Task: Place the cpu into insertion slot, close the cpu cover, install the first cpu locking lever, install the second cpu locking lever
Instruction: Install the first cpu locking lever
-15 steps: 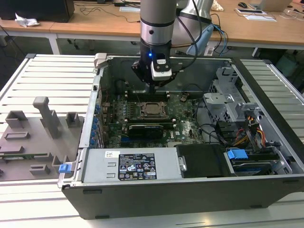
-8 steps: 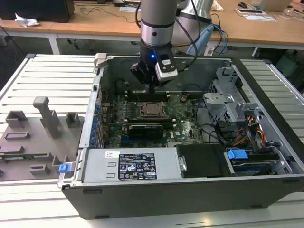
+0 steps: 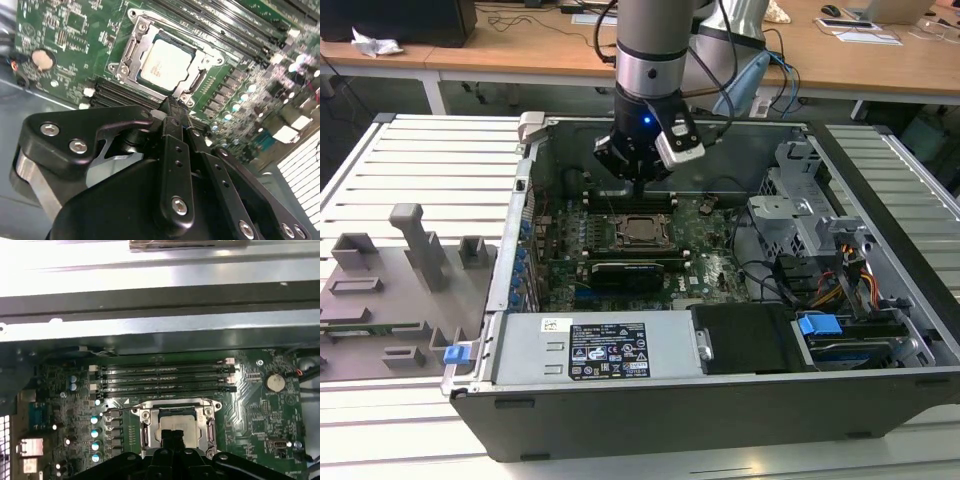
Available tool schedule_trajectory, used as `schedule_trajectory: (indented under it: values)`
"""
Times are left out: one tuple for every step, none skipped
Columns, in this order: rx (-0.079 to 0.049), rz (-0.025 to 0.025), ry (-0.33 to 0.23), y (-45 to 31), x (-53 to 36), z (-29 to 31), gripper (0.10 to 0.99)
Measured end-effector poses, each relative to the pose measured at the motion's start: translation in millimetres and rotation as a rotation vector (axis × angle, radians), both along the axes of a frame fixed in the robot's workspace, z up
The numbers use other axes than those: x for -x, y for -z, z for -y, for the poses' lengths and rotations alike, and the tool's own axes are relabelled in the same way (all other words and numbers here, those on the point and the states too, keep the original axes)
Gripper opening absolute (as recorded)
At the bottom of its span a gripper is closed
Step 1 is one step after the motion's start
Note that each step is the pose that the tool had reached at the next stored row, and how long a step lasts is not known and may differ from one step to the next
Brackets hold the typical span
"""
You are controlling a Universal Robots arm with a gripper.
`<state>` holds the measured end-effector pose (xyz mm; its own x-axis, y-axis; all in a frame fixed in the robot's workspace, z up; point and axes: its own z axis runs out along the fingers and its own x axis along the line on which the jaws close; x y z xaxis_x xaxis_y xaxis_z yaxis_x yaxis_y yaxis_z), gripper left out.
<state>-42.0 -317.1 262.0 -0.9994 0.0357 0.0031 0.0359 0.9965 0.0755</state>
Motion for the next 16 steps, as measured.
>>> schedule_trajectory:
  values:
    - [0.000,0.0000,-0.025,0.3,0.0,0.0,0.106]
    - [0.000,-0.0001,-0.066,0.6,0.0,0.0,0.106]
    - [0.000,-0.0001,-0.092,0.7,0.2,0.0,0.106]
    - [0.000,0.0001,-0.102,0.9,1.7,0.0,0.106]
    - [-0.001,0.0000,-0.102,0.8,4.0,0.0,0.106]
    - [-0.001,0.0001,-0.102,0.8,5.5,0.0,0.106]
    - [-0.001,0.0000,-0.102,0.8,8.3,0.0,0.106]
    - [-0.002,0.0000,-0.102,0.8,10.8,0.0,0.106]
    - [-0.002,0.0004,-0.102,0.8,17.2,0.0,0.106]
    - [-0.002,0.0005,-0.102,0.8,20.7,0.0,0.106]
    - [-0.002,0.0005,-0.102,0.8,24.2,0.0,0.106]
    - [-0.003,0.0007,-0.102,0.8,29.8,0.0,0.106]
    - [-0.003,0.0009,-0.098,0.9,32.0,-0.1,0.106]
    - [-0.003,0.0008,-0.090,0.9,33.4,-0.2,0.106]
    - [-0.003,0.0007,-0.084,0.9,34.5,-0.2,0.106]
    - [-0.003,0.0007,-0.081,0.9,36.2,-0.1,0.106]
